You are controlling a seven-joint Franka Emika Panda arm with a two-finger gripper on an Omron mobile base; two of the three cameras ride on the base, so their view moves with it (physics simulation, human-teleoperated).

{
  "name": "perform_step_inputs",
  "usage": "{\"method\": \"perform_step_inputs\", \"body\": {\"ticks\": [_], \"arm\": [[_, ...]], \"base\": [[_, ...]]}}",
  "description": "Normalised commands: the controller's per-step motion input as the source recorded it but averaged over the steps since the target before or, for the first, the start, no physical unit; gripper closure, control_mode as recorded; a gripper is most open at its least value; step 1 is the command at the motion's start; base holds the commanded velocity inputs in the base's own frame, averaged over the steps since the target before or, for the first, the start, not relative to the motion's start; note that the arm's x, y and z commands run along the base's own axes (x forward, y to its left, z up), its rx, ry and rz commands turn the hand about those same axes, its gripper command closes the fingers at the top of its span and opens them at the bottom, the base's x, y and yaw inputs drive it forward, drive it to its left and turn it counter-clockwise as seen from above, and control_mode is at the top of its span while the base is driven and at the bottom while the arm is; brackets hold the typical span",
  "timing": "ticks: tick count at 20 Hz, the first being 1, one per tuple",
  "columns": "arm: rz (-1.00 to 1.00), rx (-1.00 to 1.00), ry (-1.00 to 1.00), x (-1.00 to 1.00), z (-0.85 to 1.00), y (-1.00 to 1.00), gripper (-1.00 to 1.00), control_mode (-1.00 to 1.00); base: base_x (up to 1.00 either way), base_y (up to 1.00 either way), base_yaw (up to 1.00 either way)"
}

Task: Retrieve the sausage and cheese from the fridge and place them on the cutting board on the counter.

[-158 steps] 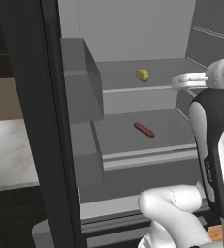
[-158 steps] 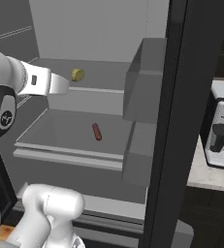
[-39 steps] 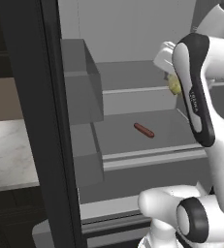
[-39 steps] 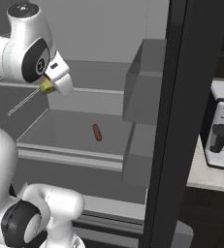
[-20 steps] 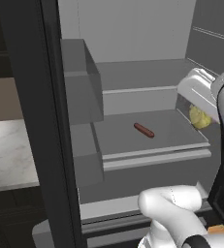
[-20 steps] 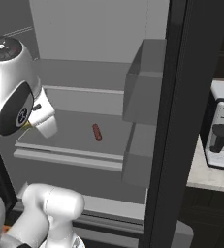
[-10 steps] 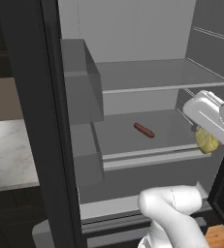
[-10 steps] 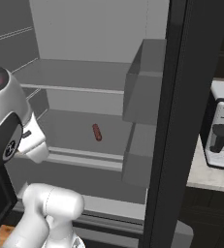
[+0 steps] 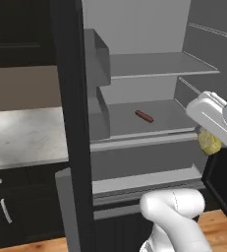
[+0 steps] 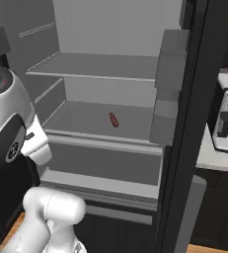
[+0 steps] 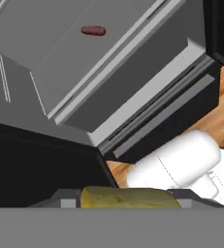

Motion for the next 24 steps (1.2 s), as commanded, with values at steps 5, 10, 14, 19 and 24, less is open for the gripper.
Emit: {"method": "perform_step_inputs", "body": {"ticks": [5, 10, 14, 19, 24], "arm": [[0.00, 0.00, 0.00, 0.00, 0.00, 0.00, 1.00, 1.00], [0.00, 0.00, 0.00, 0.00, 0.00, 0.00, 1.00, 1.00], [0.00, 0.00, 0.00, 0.00, 0.00, 0.00, 1.00, 1.00], [0.00, 0.00, 0.00, 0.00, 0.00, 0.00, 1.00, 1.00], [0.00, 0.00, 0.00, 0.00, 0.00, 0.00, 1.00, 1.00]], "base": [[-1.00, 0.79, 0.34], [-0.34, 0.14, 0.98], [-0.11, 0.01, 1.00], [-0.07, 0.00, 1.00], [-0.29, 0.10, 1.00]]}}
